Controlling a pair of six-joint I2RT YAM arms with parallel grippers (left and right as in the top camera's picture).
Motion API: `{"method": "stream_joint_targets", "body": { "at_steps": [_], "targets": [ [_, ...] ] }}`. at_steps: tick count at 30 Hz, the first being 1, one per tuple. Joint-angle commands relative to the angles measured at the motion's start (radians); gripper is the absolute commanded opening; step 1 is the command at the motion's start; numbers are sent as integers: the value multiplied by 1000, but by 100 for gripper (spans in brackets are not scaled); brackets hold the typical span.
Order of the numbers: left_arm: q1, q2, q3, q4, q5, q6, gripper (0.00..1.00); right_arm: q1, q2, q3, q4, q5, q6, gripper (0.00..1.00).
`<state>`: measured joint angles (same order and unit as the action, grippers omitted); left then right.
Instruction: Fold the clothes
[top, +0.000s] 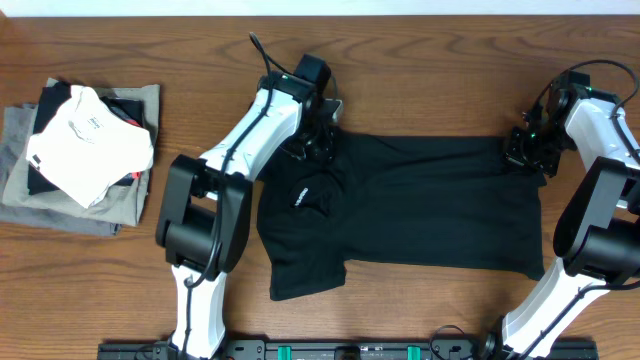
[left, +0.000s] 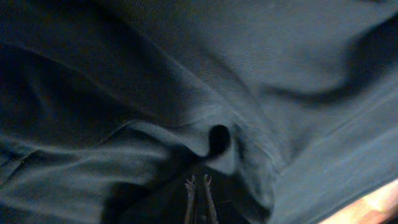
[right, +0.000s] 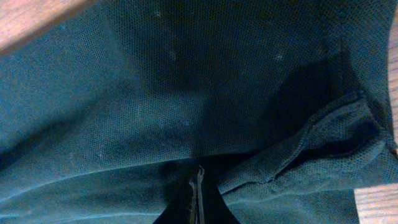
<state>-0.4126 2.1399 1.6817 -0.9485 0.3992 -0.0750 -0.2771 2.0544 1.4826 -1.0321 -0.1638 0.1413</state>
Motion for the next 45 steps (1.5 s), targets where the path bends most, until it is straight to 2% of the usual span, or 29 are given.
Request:
{"method": "stream_joint_targets", "body": {
  "at_steps": [1,5,9,16,24,35,45],
  "targets": [
    [1,53,2,-3,44,-16,9,1,-6,-7,7,10,11,1],
    [1,93,2,-18,71,-16,9,1,-6,-7,13,10,11,1],
    [2,105,-2,-103,54,-16,9,0,-6,-8,12,42,12,1],
    [8,105,-5,-239,-174,-16,9,-8,-6,-8,26,70,23,1],
    [103,105,-5,-288,-295,-16,9,-31,-6,-47,58,99,23,1],
    [286,84,13,-269,-295,-47,6,-100,-6,-102,115,108,45,1],
    [248,-83,20,-143,-154,-9,7,-130,-6,-102,180,152,45,1]
  ]
}}
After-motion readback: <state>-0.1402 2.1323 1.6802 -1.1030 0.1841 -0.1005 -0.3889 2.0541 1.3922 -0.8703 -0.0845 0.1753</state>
